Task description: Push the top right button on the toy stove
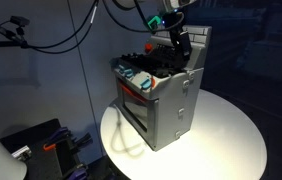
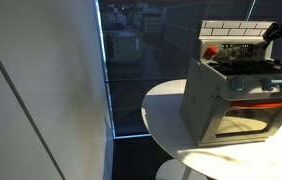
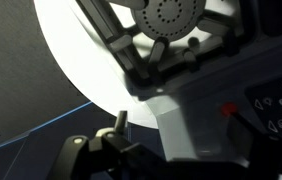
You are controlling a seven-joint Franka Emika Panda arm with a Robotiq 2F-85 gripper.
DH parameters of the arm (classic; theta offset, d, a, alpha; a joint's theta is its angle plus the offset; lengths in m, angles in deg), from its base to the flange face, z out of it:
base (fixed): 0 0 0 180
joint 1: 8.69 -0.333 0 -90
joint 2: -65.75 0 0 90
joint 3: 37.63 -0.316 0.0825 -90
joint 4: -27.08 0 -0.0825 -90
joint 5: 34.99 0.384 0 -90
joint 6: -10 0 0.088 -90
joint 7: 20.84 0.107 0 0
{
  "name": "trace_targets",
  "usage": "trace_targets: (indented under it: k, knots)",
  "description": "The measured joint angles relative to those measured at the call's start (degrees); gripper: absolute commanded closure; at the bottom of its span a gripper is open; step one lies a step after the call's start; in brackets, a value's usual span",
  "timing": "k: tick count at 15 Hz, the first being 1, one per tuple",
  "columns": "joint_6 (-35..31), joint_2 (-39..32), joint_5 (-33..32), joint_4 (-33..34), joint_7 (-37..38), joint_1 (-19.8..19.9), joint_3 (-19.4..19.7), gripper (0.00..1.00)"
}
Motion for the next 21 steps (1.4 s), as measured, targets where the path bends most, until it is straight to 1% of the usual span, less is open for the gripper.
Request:
trace_targets:
  k: [21]
  knots:
    - [0.0, -3.9, 0.0, 4.0, 0.0, -1.2, 0.9, 0.00]
